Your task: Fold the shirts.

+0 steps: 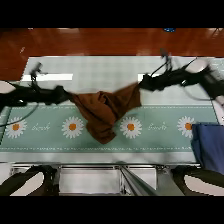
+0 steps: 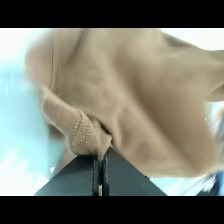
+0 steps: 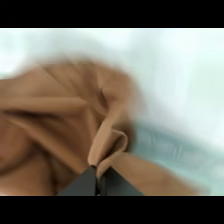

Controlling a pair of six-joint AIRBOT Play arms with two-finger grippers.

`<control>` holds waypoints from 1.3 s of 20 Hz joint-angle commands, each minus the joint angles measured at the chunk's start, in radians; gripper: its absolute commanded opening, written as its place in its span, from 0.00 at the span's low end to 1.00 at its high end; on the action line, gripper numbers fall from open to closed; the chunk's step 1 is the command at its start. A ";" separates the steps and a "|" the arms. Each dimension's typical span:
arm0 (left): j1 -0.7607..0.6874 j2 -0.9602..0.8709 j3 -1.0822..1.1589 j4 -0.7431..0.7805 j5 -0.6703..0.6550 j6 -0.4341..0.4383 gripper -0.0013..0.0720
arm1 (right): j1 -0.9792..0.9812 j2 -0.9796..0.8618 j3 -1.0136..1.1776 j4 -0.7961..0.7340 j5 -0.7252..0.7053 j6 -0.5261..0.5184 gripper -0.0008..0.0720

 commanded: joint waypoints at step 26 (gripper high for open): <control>0.254 0.445 0.692 -0.079 -0.263 -0.055 0.04 | -0.291 0.612 0.629 -0.366 0.241 0.096 0.04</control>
